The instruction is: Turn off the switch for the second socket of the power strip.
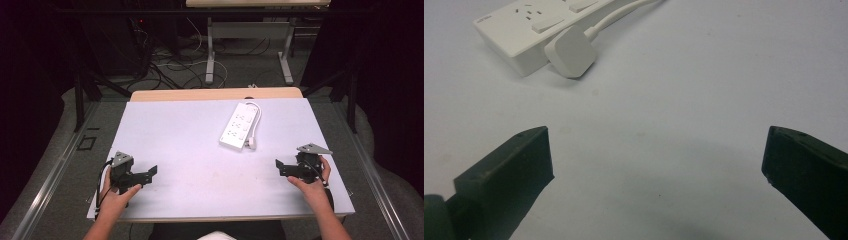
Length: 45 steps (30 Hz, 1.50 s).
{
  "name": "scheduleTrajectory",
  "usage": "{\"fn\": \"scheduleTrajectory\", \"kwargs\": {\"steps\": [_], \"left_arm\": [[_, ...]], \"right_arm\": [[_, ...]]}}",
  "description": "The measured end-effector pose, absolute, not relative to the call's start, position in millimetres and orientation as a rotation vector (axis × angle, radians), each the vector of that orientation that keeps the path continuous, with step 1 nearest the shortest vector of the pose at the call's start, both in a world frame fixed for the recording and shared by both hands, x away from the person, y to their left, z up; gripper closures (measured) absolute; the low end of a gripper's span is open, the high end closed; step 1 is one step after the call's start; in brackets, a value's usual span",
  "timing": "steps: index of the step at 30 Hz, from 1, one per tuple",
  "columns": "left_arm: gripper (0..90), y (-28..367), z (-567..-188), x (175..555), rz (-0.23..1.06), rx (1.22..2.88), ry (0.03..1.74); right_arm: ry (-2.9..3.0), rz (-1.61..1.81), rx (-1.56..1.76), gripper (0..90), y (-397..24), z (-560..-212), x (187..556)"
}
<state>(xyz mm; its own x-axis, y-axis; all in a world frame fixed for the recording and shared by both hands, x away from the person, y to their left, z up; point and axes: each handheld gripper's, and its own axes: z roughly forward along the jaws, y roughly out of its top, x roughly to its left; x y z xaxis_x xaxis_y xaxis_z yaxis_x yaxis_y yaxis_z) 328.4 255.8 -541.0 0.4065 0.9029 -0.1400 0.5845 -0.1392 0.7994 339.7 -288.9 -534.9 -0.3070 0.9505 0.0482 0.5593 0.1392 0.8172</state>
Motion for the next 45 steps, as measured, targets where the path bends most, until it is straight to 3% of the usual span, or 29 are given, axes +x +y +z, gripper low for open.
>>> {"fn": "scheduleTrajectory", "kwargs": {"steps": [45], "left_arm": [[1.1,234.5,-534.6,310.4,0.517,1.860,1.182]], "right_arm": [[2.023,1.026,1.366,2.9,-261.6,-501.4,353.2]]}}
